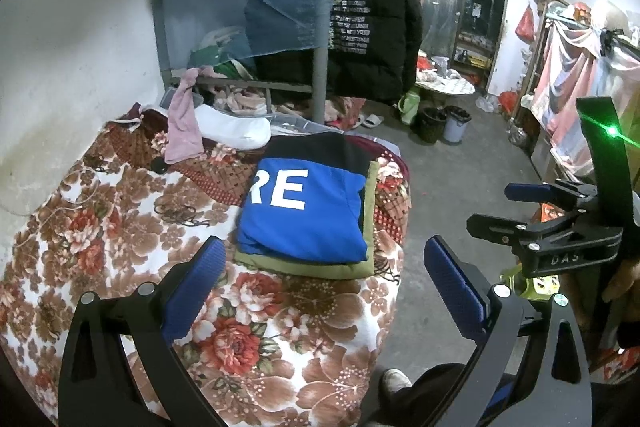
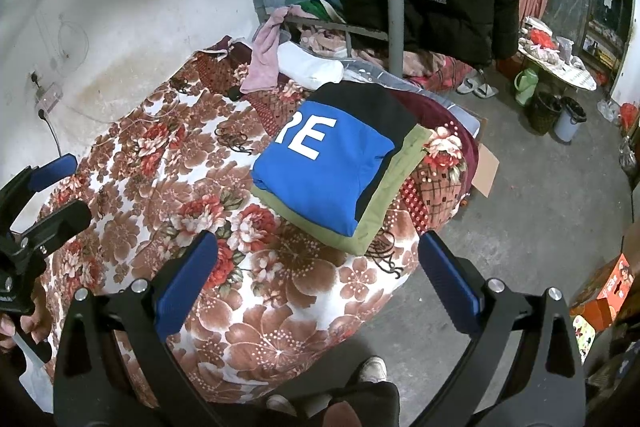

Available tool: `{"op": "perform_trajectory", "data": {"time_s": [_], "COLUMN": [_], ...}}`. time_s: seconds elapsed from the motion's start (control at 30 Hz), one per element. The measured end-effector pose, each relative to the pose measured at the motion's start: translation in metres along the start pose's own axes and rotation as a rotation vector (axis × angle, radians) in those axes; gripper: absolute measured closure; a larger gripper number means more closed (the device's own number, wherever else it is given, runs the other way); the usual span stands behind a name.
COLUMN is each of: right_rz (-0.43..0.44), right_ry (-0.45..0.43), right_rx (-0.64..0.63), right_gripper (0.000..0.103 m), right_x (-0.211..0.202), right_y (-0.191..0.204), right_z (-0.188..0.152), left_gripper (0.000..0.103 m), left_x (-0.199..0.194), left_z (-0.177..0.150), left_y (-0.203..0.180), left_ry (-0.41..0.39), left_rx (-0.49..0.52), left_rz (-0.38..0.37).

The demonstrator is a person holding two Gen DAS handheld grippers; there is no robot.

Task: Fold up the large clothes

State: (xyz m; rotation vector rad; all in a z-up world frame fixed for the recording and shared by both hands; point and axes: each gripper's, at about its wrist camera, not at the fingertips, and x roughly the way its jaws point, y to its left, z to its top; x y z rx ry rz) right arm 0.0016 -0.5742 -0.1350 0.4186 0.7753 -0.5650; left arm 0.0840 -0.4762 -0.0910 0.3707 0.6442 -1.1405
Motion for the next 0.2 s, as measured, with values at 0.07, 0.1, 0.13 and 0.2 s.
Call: {"op": "perform_trajectory", "data": {"time_s": [0.07,0.1,0.13,0.2], "right_rz": [0.0,-0.001,-0.002,0.0], "right_ry": [-0.001,-0.002,-0.001,-0.001], "right_rx": [0.001,0.004,0.004,0.005], "right_gripper": [0.005,0.005,0.005,0.005], "right_x": [-0.0013,-0.0014,-0.0013,-0.0018], "right_y": [0.001,-0.0005,-0.0006,0.001], "right_z": [-0.0014,-0.0013,-0.0012,-0.0025], "left_gripper": [0.006,0.006,0.006,0.006], "left_x": [-0.0003,-0.0009,-0.0015,-0.0016], "left_z": [0.0004,0.0002,0.0004,0.0003], "left_y": [0.0021,0.003,0.004,0.0046], "left_ry": [0.004,0.004,0.003,0.002], "left_rx": [-0.011,-0.014,-0.015,-0.011], "left_rz": [-0.003,-0.006,-0.01,-0.005]}}
